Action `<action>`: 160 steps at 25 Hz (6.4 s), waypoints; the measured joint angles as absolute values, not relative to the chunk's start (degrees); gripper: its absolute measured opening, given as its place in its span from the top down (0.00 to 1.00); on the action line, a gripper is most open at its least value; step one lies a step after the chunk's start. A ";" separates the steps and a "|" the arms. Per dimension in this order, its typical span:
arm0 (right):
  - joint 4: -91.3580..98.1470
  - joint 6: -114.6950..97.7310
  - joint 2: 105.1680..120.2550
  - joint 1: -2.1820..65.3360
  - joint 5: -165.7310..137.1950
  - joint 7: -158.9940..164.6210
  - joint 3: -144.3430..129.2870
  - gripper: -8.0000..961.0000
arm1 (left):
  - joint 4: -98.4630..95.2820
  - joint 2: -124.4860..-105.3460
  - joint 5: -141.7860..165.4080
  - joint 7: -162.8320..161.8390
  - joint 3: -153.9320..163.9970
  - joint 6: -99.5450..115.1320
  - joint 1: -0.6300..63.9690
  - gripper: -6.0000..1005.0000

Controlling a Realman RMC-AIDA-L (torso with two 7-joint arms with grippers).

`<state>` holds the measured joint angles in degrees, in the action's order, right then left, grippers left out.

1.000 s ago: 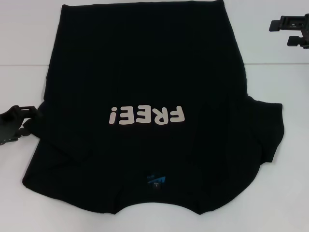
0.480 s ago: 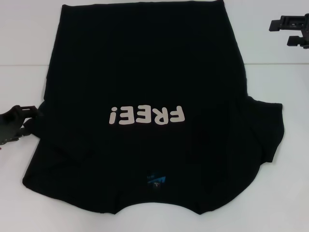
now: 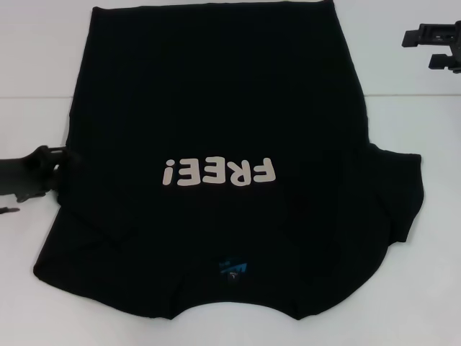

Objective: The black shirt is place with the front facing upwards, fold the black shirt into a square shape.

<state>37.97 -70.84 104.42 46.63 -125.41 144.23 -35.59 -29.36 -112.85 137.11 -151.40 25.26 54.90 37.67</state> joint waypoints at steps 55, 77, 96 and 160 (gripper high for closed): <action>37.79 -70.05 104.32 46.81 -125.33 144.32 -35.60 0.05 | -29.36 -114.85 129.22 -132.90 24.53 46.37 33.98 0.33; 37.79 -69.67 104.23 46.52 -125.33 144.32 -35.60 0.05 | -28.90 -115.13 129.19 -132.84 26.44 46.24 34.20 0.33; 37.79 -69.41 104.24 46.49 -125.33 144.31 -35.60 0.05 | -29.13 -114.84 129.16 -135.43 26.26 48.61 34.36 0.36; 37.75 -71.23 103.45 45.01 -127.49 142.82 -36.69 0.05 | -32.46 -113.15 118.84 -115.89 23.23 80.24 32.68 0.52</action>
